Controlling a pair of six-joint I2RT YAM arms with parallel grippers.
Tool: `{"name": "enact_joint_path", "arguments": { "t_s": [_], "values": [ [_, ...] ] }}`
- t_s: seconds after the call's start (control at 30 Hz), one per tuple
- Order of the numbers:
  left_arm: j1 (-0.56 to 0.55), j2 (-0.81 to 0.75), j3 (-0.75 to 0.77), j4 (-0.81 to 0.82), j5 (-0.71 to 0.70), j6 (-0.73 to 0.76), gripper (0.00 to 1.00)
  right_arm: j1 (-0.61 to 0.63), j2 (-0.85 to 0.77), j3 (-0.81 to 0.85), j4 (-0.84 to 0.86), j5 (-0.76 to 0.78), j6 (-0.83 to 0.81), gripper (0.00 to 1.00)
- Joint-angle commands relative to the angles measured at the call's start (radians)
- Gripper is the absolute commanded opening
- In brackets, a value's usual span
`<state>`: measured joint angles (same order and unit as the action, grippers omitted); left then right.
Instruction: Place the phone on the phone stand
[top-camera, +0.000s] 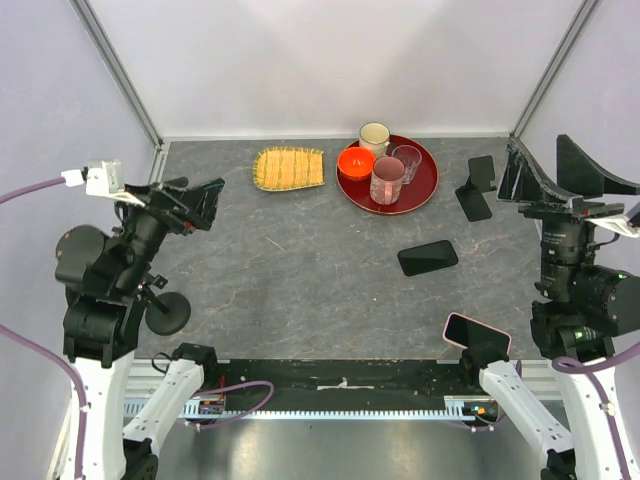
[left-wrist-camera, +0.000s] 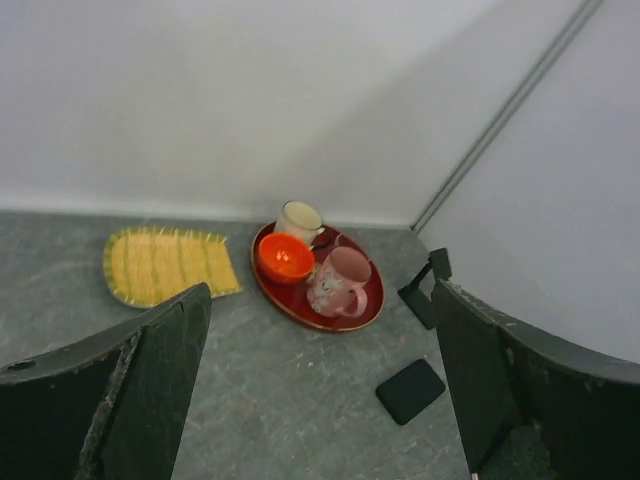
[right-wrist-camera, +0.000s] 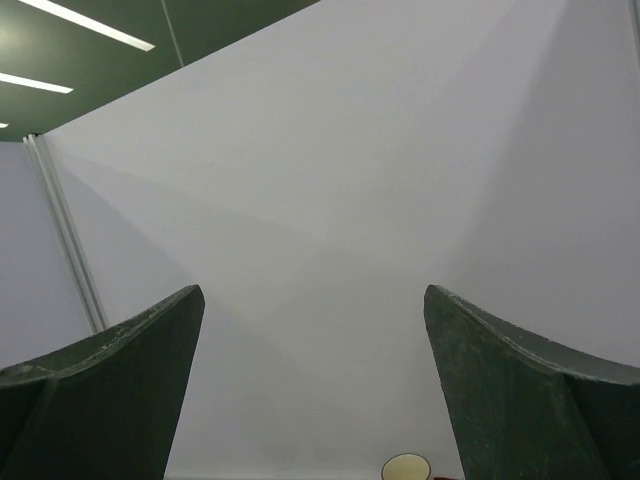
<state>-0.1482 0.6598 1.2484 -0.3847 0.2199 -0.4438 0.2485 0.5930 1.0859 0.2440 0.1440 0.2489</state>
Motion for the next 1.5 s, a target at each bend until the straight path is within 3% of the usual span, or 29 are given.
{"name": "enact_joint_path", "arguments": {
  "t_s": [0.0, 0.2, 0.33, 0.5, 0.67, 1.07, 1.47],
  "values": [
    [-0.002, 0.099, 0.074, -0.235, -0.157, -0.053, 0.98, 0.014, 0.062, 0.028, 0.044, -0.072, 0.050, 0.98],
    [-0.001, 0.242, 0.103, -0.509, -0.335, -0.127, 0.99, 0.050, 0.154, 0.052, 0.040, -0.058, 0.072, 0.98],
    [-0.001, 0.258, 0.079, -0.633, -0.444, -0.200, 0.99, 0.073, 0.319, 0.178, -0.086, -0.083, 0.113, 0.98],
    [0.009, 0.265, 0.069, -0.880, -0.651, -0.407, 0.96, 0.132, 0.442, 0.218, -0.101, -0.073, 0.167, 0.98],
    [0.021, 0.251, 0.034, -1.035, -0.694, -0.544, 0.96, 0.141, 0.534, 0.258, -0.146, -0.095, 0.193, 0.98],
    [0.064, 0.327, 0.006, -1.146, -0.889, -0.719, 0.95, 0.144, 0.726, 0.407, -0.353, -0.099, 0.227, 0.98],
    [0.298, 0.342, -0.092, -0.981, -0.832, -0.587, 0.92, 0.143, 0.820, 0.467, -0.365, -0.208, 0.236, 0.98]
  ]
}}
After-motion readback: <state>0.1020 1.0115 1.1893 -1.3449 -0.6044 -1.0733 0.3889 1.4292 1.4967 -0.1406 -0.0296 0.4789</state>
